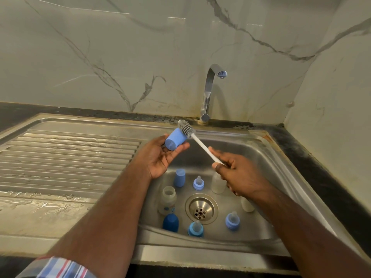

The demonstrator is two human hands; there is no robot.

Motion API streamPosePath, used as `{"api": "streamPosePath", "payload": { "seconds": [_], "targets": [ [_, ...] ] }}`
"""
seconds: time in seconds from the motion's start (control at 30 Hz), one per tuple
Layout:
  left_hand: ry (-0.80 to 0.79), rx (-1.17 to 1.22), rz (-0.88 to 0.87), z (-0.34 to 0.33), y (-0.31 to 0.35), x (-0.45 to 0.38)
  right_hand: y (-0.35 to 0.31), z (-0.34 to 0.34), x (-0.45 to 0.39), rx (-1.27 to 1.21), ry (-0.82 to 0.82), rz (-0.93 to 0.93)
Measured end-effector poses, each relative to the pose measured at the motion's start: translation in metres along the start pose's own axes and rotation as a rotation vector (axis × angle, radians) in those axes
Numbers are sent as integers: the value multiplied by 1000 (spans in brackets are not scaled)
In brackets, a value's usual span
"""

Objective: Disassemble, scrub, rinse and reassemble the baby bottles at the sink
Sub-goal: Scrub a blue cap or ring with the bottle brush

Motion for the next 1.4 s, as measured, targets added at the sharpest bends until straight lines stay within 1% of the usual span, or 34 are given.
{"api": "streamPosePath", "payload": {
  "seconds": [0.07,0.13,0.17,0.27,0.3,0.4,0.47,0.57,0.63,0.7,0.77,0.87,1.0,1.1,1.17,1.23,1.3,1.4],
  "targets": [
    [-12,22,-2,-2,1,1,-4,-3,5,-33,-27,23],
    [-19,56,-14,-2,4,0,-11,-12,12,-59,-97,40],
    [-17,62,-20,-2,6,0,-9,-11,10,-50,-95,30],
    [-18,78,-17,-2,5,2,7,6,0,-19,19,-33],
    [-24,83,-13,-3,4,2,8,8,1,-41,27,-42],
    [-25,81,-7,-2,3,-1,-2,-3,10,-136,-53,-3],
    [-28,70,-11,0,4,-3,-8,-13,12,-99,-109,29],
    [-29,-9,13,1,0,-4,-8,-15,8,-4,-113,37],
    [-19,-125,32,1,-5,-4,-9,-14,9,4,-108,42],
    [27,-221,35,4,-6,-3,-9,-14,9,3,-92,46],
    [50,-256,42,7,-5,-3,-8,-11,7,9,-67,30],
    [49,-184,46,9,-6,-5,-7,-8,6,10,-49,36],
    [104,-105,-23,15,2,-7,-11,-13,10,39,-113,61],
    [64,-103,6,9,0,-6,6,2,0,48,-7,-8],
    [56,-93,9,7,-1,-4,7,5,0,28,12,-12],
    [72,-80,-14,9,1,-6,-4,-4,8,-10,-57,45],
    [85,-70,-28,12,3,-7,-6,-12,10,-7,-105,52],
    [76,-83,-2,12,0,-6,9,-1,-2,32,-15,-7]
  ]
}}
Point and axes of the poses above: each hand's wrist, its own x-axis away from the middle knuckle, its own z-axis out of the back of the hand, y = z × x, the point moved 10 cm from there along -x, towards the middle knuckle, and after that the axes turned 1 degree about y, right-handed, at the moved point
